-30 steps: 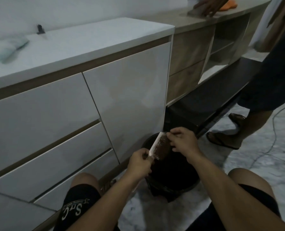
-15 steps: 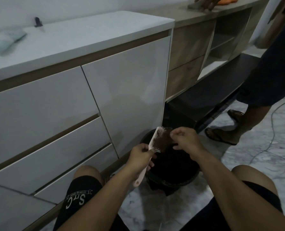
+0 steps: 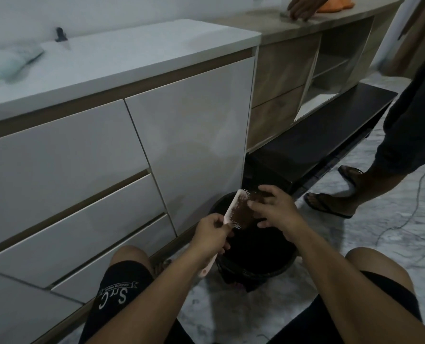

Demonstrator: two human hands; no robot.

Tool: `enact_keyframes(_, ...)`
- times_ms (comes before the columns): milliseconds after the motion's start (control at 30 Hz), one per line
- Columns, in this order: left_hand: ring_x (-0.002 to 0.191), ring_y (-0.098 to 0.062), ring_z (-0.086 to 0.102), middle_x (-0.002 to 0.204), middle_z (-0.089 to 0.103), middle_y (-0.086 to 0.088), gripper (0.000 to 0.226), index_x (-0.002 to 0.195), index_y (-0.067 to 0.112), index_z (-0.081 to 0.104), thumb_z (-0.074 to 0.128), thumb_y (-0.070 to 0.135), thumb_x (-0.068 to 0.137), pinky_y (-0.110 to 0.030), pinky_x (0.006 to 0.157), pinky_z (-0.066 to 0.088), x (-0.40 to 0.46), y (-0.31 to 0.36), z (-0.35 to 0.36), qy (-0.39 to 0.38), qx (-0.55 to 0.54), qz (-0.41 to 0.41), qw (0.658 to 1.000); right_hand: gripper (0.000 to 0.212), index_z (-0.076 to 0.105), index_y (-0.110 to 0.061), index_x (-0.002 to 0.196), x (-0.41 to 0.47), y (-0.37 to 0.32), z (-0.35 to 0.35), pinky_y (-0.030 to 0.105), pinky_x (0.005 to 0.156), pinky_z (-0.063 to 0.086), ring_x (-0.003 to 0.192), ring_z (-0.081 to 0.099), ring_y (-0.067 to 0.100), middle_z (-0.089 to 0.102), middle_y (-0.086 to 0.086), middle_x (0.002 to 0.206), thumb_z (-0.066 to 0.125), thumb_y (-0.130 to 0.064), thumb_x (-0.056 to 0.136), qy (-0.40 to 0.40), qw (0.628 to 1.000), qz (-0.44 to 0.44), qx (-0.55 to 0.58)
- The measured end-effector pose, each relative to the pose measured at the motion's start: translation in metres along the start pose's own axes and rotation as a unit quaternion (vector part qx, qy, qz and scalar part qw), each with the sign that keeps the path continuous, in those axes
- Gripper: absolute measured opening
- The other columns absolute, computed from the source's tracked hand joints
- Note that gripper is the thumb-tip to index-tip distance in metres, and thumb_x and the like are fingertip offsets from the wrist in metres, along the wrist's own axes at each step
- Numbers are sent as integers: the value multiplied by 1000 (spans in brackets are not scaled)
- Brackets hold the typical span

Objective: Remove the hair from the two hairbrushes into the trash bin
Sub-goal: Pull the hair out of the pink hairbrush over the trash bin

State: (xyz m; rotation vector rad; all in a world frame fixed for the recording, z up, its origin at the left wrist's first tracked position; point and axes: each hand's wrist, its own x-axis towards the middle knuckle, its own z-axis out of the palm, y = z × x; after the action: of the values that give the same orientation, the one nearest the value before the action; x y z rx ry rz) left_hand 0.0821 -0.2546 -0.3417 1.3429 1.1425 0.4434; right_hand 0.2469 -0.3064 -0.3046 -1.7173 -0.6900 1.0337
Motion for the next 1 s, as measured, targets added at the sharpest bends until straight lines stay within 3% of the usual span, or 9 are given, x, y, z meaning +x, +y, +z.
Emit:
enact_keyframes(133, 44, -11, 52, 78, 66, -7, 10, 86, 18, 60, 56, 17, 95, -21, 38, 38, -2, 0, 3, -1, 25, 15, 1000, 24, 72, -19, 104, 2, 7, 3, 21, 58, 56, 84, 67, 13, 70, -2, 96, 75, -11, 82, 30, 995, -61, -79)
enact_keyframes(200, 45, -11, 53, 80, 67, -7, 10, 85, 20, 59, 57, 18, 94, -21, 38, 39, -2, -1, 3, 3, 37, 18, 999, 12, 75, -20, 85, 8, 10, 1, 24, 69, 57, 80, 69, 16, 72, 0, 85, 75, -9, 81, 90, 987, -75, -113)
enact_keyframes(267, 46, -12, 54, 80, 66, -7, 10, 85, 21, 59, 57, 18, 94, -21, 39, 40, -1, -3, 2, 12, 55, 26, 998, 18, 71, -26, 74, 14, 13, -1, 34, 84, 57, 79, 69, 16, 73, 0, 81, 76, -10, 80, 134, 983, -73, -102)
enact_keyframes(367, 48, -15, 56, 76, 65, -6, 12, 83, 21, 60, 57, 16, 93, -23, 42, 43, 1, -3, 3, 24, 91, 54, 994, 15, 72, -28, 76, 17, 16, 0, 37, 88, 57, 81, 70, 15, 74, -2, 82, 76, -14, 80, 139, 980, -84, -111)
enact_keyframes(533, 57, -16, 60, 75, 65, -1, 8, 86, 22, 63, 59, 16, 91, -32, 54, 51, 2, -2, 5, 33, 135, 94, 986, 24, 74, -21, 87, 11, 14, 9, 18, 76, 51, 83, 68, 11, 73, -2, 88, 87, -14, 68, 58, 982, -131, -125)
enact_keyframes(667, 55, -3, 55, 71, 64, 5, 12, 96, 17, 71, 60, 17, 90, -10, 46, 37, -1, -1, 4, 47, 181, 143, 972, 20, 77, -18, 80, 14, 14, 8, 32, 84, 57, 80, 71, 18, 75, 5, 83, 86, -7, 67, 86, 984, -114, -107)
enact_keyframes(733, 55, -3, 55, 70, 64, 6, 13, 97, 17, 72, 61, 18, 90, -10, 45, 35, -1, 0, 5, 52, 189, 151, 969, 17, 79, -11, 87, 16, 14, 6, 31, 85, 56, 80, 71, 18, 75, 5, 84, 84, -8, 70, 100, 982, -111, -119)
enact_keyframes(900, 62, -16, 62, 75, 66, 3, 8, 91, 22, 69, 62, 19, 89, -30, 57, 50, 2, -4, 7, 48, 150, 113, 981, 2, 78, -14, 78, 20, 16, 3, 31, 76, 56, 73, 69, 17, 74, 4, 76, 79, -13, 76, 142, 978, -92, -123)
enact_keyframes(1000, 58, -19, 61, 71, 64, 1, 8, 86, 22, 68, 62, 18, 89, -38, 57, 55, 3, -8, 6, 53, 105, 88, 989, 14, 73, -20, 68, 22, 17, -1, 35, 74, 58, 67, 70, 21, 73, 5, 68, 76, -10, 78, 172, 978, -82, -90)
